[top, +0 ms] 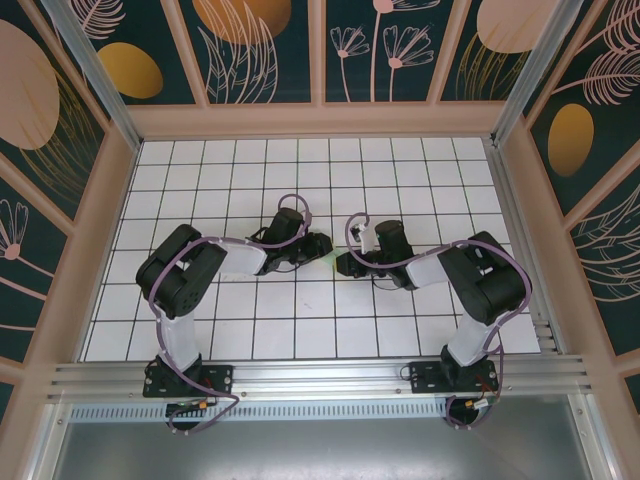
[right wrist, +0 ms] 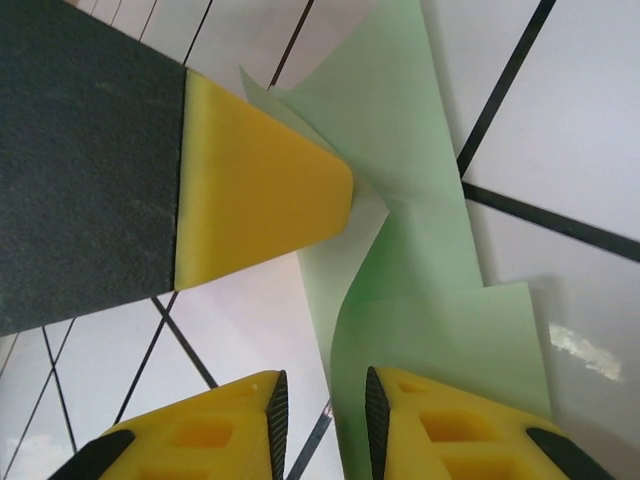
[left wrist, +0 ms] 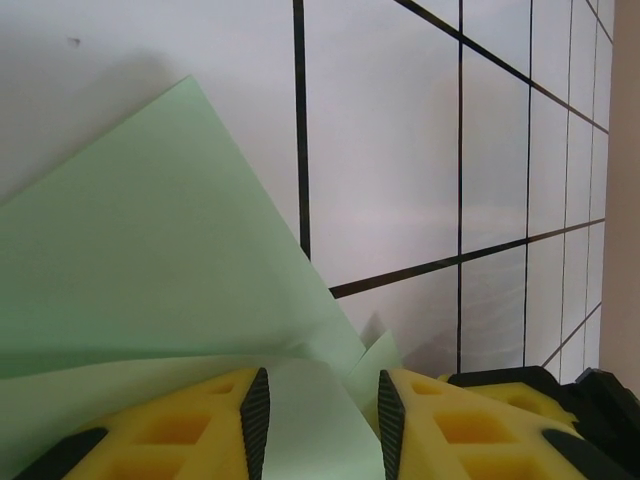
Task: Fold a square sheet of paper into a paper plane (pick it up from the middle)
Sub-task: Fold the wing for the fifth time at the center of the table.
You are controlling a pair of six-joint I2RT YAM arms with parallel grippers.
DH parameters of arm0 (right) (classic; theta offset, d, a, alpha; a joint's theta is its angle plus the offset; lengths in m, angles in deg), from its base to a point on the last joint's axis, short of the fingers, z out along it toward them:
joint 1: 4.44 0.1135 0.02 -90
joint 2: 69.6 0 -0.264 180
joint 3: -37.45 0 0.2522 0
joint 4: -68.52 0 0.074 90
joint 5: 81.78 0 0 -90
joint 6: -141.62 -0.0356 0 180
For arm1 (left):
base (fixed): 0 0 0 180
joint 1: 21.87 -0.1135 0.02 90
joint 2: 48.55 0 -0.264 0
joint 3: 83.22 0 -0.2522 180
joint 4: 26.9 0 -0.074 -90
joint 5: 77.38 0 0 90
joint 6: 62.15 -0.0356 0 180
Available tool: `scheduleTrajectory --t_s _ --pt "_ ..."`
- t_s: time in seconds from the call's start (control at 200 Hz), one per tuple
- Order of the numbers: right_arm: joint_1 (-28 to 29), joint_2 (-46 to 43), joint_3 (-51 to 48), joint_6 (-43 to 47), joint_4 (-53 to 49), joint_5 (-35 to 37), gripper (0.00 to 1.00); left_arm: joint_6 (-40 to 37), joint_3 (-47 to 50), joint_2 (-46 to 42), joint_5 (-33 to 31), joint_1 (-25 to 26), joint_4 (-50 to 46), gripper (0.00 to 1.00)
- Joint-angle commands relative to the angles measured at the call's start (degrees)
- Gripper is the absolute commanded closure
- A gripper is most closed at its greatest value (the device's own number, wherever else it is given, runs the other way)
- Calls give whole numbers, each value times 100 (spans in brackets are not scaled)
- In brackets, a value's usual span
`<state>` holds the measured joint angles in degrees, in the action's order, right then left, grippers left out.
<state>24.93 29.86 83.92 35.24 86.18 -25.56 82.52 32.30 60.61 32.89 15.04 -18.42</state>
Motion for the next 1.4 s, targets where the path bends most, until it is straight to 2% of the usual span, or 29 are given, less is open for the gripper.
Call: scheduleTrajectory --t_s 0.0,0.355,0.62,0.766,0.911,1.186,1.391 --pt "42 -105 155 486 -273 259 71 17 -147 113 -120 27 -189 64" --pt "122 137 445 868 -482 311 76 11 -238 122 -77 19 -254 65" --pt "122 149 421 607 -359 16 98 -5 -201 -216 -91 11 -268 64" --pt "122 10 364 101 -167 -362 100 -18 -17 -594 -155 -45 -240 60" --pt "130 -103 249 -772 276 -754 100 -14 281 -1025 -216 -110 -102 56" --pt "131 153 85 -2166 1036 -979 100 6 805 -1509 -199 -124 351 53" --pt "96 363 -60 -2710 1434 -912 100 -105 920 -1445 -115 -114 558 53"
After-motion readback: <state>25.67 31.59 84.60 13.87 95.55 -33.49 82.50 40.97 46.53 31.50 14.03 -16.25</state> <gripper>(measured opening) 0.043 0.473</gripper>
